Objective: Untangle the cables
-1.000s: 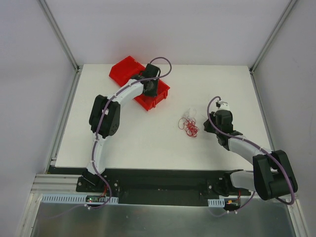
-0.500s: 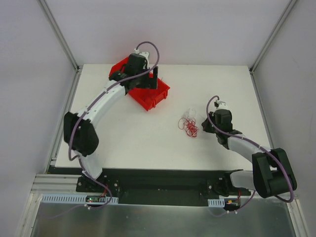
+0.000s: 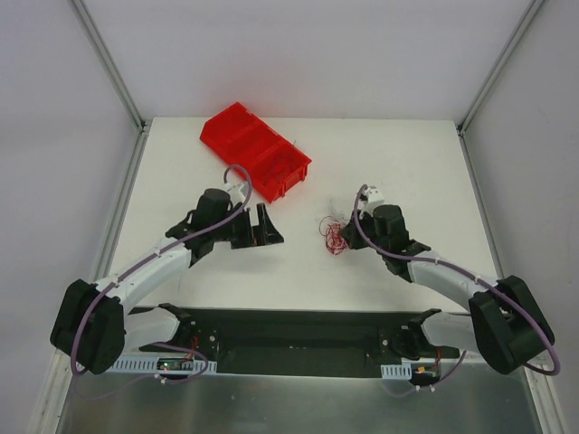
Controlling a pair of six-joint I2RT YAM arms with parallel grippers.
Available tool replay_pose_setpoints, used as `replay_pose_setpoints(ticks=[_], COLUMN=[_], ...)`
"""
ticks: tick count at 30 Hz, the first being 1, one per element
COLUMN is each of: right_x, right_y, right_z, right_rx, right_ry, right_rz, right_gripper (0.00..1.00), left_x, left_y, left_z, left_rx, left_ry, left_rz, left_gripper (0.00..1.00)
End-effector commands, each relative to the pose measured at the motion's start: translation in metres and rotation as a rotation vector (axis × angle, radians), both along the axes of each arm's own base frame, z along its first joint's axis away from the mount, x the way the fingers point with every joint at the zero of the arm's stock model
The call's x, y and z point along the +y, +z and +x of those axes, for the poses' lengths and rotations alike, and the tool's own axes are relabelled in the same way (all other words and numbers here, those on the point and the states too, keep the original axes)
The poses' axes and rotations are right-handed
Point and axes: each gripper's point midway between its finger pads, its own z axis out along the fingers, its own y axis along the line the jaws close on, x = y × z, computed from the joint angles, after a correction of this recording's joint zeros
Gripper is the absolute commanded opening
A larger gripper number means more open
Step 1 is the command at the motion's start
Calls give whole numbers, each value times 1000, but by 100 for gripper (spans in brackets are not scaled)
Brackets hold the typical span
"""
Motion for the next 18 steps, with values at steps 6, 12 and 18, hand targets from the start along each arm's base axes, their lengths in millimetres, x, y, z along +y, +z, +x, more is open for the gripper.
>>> replay_pose_setpoints(ticks=[6, 12, 18], right_x=[68, 80, 88], right_y=[34, 30, 23], right_z=[-44, -79, -94], right_rx=[-65, -74, -77], right_ry=[254, 296, 317], right_rz=[81, 83, 59], right_gripper=[0, 0, 0], left_x=[-37, -53, -78], left_y=[18, 2, -14], left_z=[-22, -25, -33], left_rx=[182, 318, 406], left_ry=[41, 23, -28], left_rz=[-384, -437, -493], left_gripper=[99, 99, 90])
